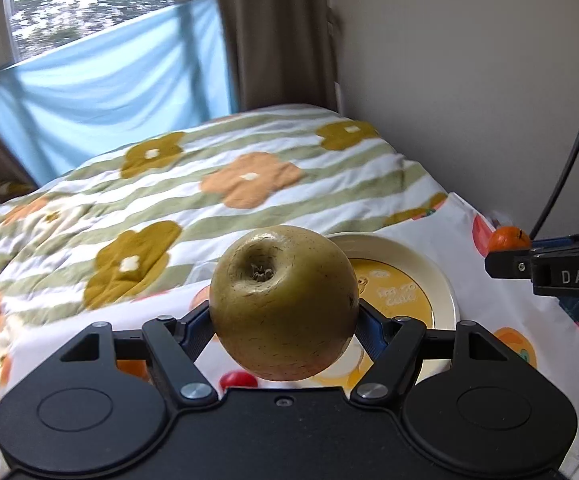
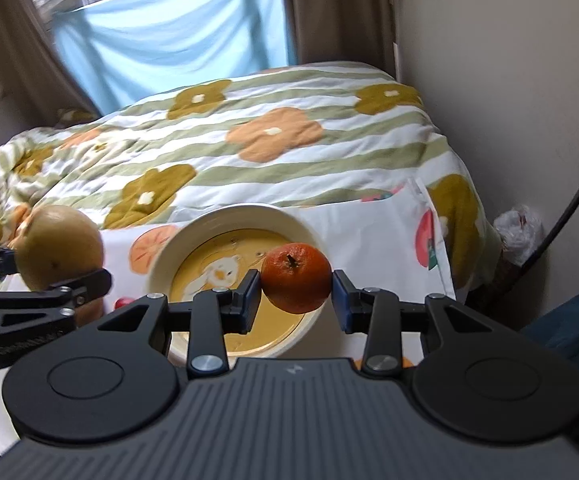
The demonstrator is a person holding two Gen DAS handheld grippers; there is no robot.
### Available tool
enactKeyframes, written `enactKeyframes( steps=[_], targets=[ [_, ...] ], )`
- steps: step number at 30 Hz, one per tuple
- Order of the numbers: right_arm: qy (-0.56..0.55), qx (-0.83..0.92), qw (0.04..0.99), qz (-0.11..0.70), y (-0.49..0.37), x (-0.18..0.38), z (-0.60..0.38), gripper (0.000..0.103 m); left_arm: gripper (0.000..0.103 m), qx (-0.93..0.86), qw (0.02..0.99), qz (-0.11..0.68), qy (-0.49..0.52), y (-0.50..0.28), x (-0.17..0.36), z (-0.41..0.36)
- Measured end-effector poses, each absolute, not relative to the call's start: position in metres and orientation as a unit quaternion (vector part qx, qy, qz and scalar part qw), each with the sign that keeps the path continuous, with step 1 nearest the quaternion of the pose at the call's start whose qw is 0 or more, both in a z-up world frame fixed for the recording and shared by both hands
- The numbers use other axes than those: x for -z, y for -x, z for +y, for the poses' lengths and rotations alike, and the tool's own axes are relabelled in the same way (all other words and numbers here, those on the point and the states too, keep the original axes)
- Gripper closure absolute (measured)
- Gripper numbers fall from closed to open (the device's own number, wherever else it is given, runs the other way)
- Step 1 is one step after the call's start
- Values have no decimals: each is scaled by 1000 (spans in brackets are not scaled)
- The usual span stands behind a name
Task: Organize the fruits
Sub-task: 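Carry the pear and tangerine in both grippers over the duck-print bowl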
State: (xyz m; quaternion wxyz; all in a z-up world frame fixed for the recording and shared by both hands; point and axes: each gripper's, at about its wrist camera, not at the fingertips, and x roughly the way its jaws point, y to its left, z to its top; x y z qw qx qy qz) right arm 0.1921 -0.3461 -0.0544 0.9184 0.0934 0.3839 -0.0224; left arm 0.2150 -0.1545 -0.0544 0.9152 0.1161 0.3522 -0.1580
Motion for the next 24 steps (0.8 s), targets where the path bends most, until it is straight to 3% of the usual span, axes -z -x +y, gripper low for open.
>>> enactKeyframes(
  steps=[12, 24],
  targets=[
    [-108, 82, 897, 422, -231, 85, -362, 50, 27, 223, 873, 396, -180, -298, 120, -201],
    [-130, 119, 884, 433, -241, 97, -375, 50, 26, 245, 850, 418, -207, -318, 150, -221]
  ],
)
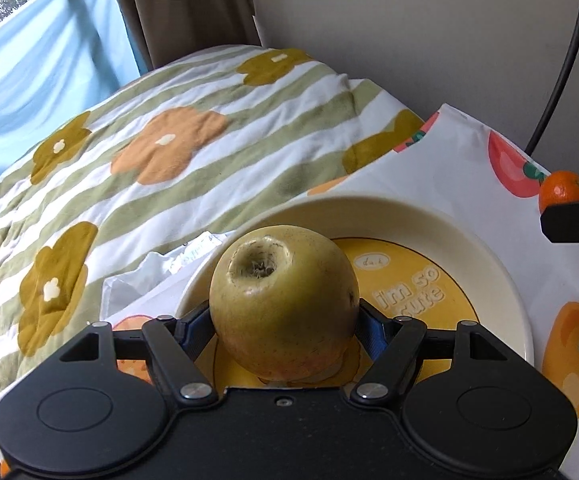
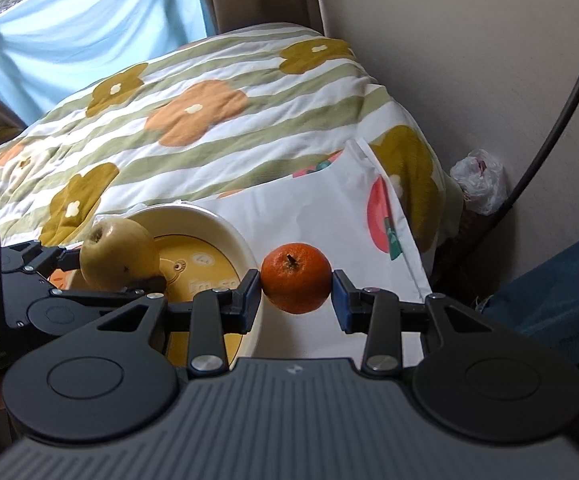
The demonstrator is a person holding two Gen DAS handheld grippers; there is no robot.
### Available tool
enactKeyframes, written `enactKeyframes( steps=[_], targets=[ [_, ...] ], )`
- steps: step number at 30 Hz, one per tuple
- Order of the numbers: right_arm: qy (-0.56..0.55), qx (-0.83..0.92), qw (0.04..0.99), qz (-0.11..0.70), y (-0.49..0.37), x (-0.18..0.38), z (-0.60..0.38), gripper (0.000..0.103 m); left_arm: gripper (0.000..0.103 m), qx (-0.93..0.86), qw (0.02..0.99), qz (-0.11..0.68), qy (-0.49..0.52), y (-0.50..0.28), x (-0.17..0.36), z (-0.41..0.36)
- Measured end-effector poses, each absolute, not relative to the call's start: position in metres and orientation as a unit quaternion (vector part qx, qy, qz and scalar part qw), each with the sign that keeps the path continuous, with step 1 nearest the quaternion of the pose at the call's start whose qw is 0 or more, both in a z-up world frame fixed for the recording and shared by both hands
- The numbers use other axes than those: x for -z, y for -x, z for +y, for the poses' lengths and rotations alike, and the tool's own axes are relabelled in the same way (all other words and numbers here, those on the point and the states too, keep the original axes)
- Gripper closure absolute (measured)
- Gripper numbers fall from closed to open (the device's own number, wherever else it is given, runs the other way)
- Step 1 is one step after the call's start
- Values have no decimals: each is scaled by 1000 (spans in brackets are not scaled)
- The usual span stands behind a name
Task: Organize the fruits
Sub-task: 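Carry the pear and tangerine in both grippers over the duck-print bowl, then release the pear with the left gripper while the right gripper releases the tangerine into the bowl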
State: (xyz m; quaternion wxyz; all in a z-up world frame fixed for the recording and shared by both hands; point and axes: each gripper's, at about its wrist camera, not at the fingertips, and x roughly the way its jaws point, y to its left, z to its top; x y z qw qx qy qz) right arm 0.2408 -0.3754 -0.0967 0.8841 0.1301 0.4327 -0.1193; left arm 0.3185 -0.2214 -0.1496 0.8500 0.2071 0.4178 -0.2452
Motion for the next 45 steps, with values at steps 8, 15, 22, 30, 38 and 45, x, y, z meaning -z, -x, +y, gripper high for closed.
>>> enactKeyframes(
  steps=[8, 15, 22, 30, 38, 45],
  targets=[
    [-133, 117, 884, 433, -242, 96, -376, 50, 3, 245, 873, 379, -183, -309, 123, -208],
    [-112, 88, 892, 429, -247, 93, -368, 50, 3, 221, 884, 376, -170, -301, 105, -187],
    [-42, 21, 908, 416, -262, 102, -351, 50, 3, 181, 894, 373, -168, -286, 96, -163],
    [57, -62, 910, 405, -282, 124, -320, 50, 3, 148, 897, 387, -150, -273, 95, -136],
    [89, -78, 907, 405, -288, 141, -307, 42, 3, 132, 895, 404, -136, -275, 100, -124],
    [92, -46, 917, 384, -271, 132, -317, 2, 3, 122, 899, 402, -123, -270, 93, -121]
  ],
)
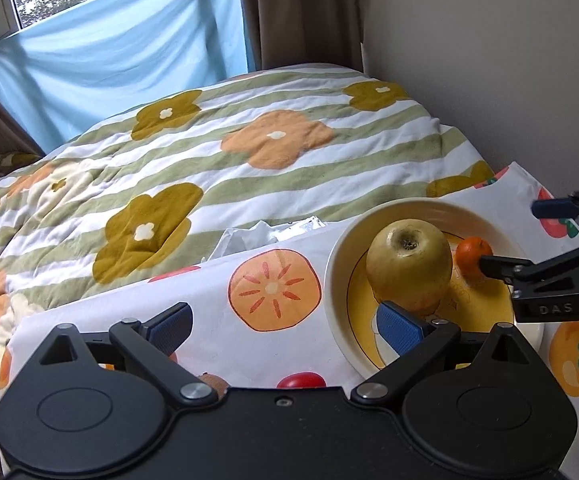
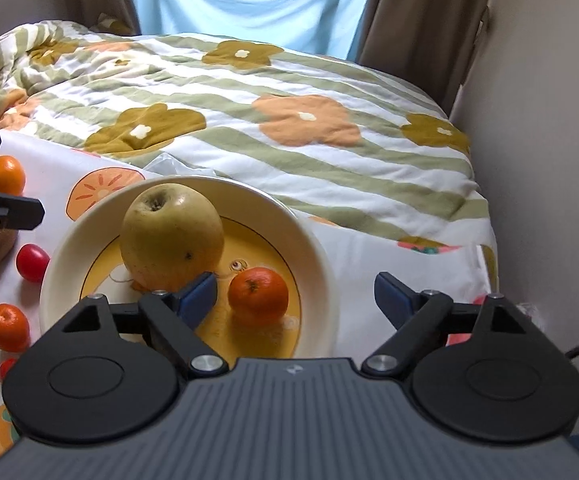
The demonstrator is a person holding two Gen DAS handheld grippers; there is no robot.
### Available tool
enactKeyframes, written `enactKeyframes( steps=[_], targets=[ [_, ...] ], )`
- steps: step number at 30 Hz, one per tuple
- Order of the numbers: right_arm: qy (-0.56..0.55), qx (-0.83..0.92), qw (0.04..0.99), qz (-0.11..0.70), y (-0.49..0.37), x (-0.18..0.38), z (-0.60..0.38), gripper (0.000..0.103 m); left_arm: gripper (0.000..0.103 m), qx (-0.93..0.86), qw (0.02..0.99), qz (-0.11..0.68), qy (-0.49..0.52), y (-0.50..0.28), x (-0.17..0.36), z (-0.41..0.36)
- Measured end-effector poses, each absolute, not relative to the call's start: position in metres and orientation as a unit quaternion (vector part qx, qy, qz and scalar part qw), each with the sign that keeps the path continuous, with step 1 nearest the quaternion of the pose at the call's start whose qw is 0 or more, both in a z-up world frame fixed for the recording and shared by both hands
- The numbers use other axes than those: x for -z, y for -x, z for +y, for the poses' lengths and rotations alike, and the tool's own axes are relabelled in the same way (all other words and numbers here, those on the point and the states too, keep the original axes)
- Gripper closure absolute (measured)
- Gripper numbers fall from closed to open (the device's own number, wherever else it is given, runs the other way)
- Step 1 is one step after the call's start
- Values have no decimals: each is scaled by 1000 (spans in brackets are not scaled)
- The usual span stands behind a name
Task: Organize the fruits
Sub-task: 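Release the pear with the left gripper while the right gripper releases the tangerine into the bowl, then move the left gripper to the green apple and grasp it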
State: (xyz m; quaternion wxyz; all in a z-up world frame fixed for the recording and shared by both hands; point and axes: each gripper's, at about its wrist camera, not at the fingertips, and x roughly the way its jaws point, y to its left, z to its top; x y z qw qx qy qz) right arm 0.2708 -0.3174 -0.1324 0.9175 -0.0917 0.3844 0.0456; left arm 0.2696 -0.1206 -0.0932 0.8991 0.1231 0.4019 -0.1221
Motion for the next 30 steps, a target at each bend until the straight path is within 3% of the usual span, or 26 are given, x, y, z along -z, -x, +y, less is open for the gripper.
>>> enactKeyframes(
  steps=[14, 30],
  targets=[
    [-6, -23, 927, 375, -230, 92, -340, 0, 2, 105, 920, 360, -110, -226, 59, -119],
    [-2, -52, 939, 340, -145, 36, -326, 0, 0, 46, 944, 319, -71, -115, 29, -96]
  ],
)
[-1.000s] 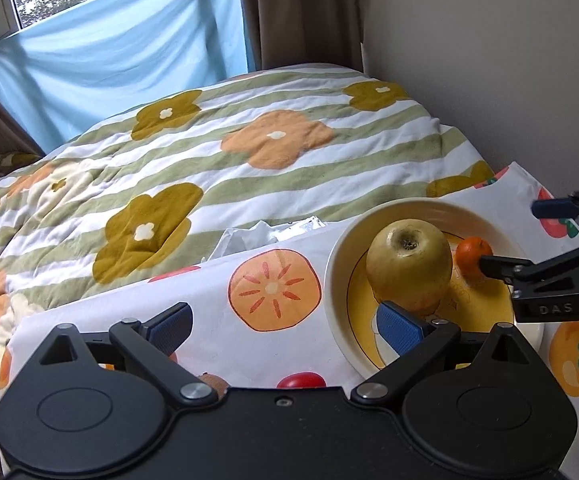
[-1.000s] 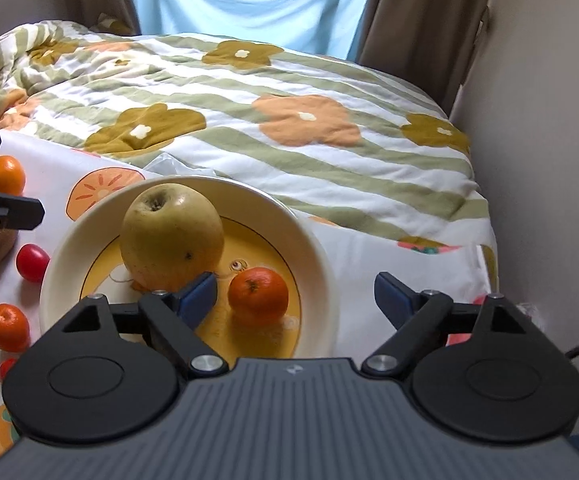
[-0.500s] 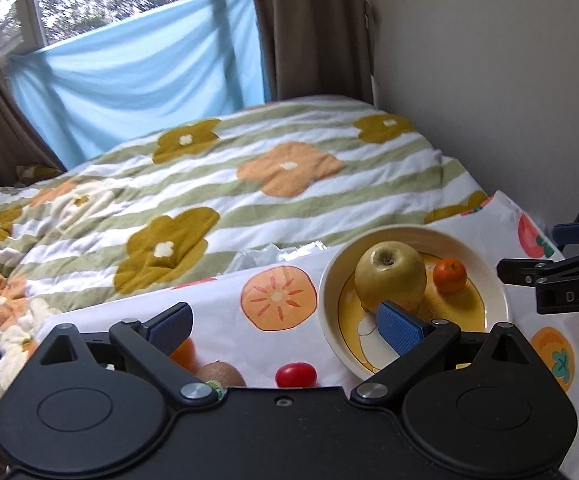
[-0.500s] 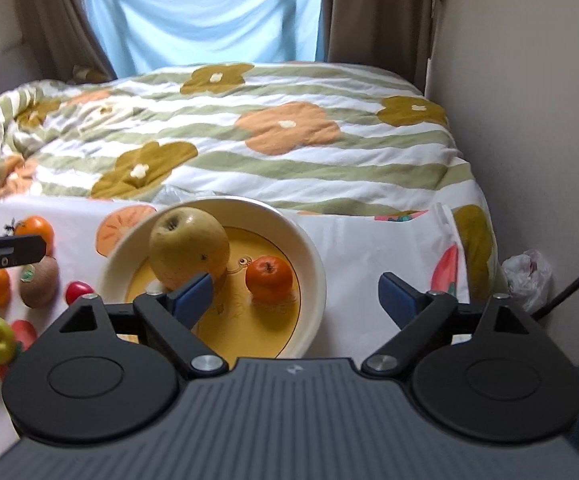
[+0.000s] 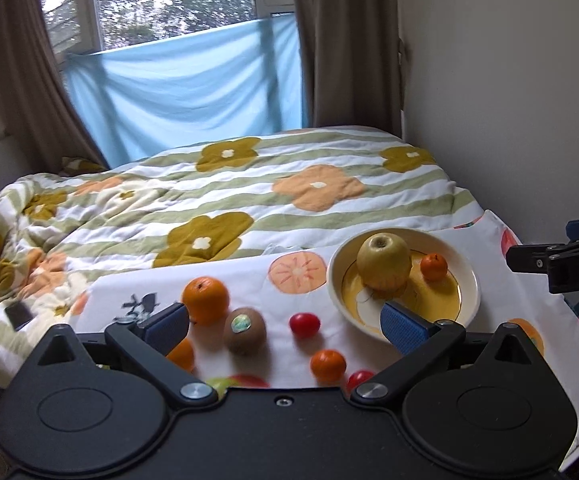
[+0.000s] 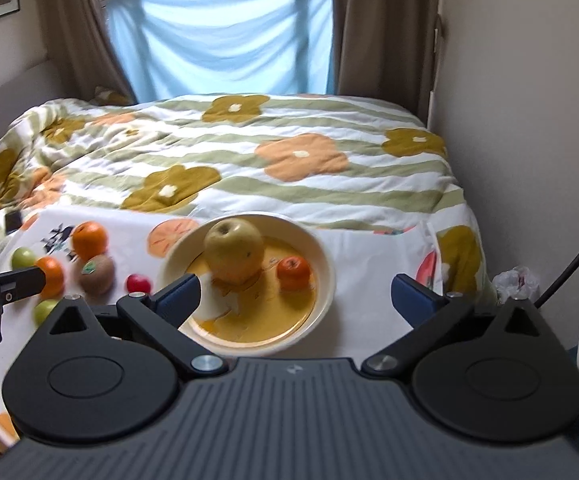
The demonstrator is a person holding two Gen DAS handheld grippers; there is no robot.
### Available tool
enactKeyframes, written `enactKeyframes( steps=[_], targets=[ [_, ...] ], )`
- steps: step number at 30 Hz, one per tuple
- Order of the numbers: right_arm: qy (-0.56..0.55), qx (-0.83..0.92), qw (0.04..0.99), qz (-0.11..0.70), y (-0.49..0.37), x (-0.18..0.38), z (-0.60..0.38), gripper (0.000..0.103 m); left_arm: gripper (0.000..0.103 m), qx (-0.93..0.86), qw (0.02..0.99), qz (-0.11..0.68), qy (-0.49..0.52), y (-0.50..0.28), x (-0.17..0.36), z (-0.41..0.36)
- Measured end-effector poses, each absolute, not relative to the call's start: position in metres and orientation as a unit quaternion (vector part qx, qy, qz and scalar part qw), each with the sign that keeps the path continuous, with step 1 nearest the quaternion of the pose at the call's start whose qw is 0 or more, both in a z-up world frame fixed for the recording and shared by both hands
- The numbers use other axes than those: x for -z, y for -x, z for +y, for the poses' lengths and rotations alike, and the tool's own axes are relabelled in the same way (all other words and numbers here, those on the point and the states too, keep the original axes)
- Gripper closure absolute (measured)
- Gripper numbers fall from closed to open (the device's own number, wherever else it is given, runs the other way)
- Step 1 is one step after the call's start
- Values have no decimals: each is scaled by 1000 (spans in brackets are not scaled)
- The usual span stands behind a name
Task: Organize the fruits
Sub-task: 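Move the left gripper to the green apple and grasp it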
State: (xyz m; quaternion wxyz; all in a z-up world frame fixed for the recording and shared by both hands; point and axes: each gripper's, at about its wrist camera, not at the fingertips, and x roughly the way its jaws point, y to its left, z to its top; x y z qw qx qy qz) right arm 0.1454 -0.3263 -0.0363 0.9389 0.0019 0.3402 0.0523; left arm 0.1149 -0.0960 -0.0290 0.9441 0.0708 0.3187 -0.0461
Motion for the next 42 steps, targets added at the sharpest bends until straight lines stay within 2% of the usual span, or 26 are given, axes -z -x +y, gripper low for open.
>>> enactKeyframes(
  steps=[14, 23, 31, 35, 40, 42],
  targets=[
    [-34, -122, 930, 345, -111, 66, -280, 0, 0, -14, 941, 333, -55, -73, 55, -49],
    [-57, -110, 917, 378, -113, 99, -250, 0, 0, 16, 928, 363, -78, -93, 89, -20],
    [-74, -66, 911, 401, -125, 126, -226, 0, 5, 84, 911, 389, -107, -127, 125, -10],
    [-86, -38, 909, 405, -131, 135, -218, 0, 13, 124, 900, 396, -136, -143, 140, -13],
    [-79, -14, 907, 412, -138, 142, -207, 0, 18, 157, 890, 407, -134, -160, 152, -10],
    [-81, -8, 907, 414, -139, 145, -204, 0, 26, 165, 888, 409, -133, -164, 154, -9]
  ],
)
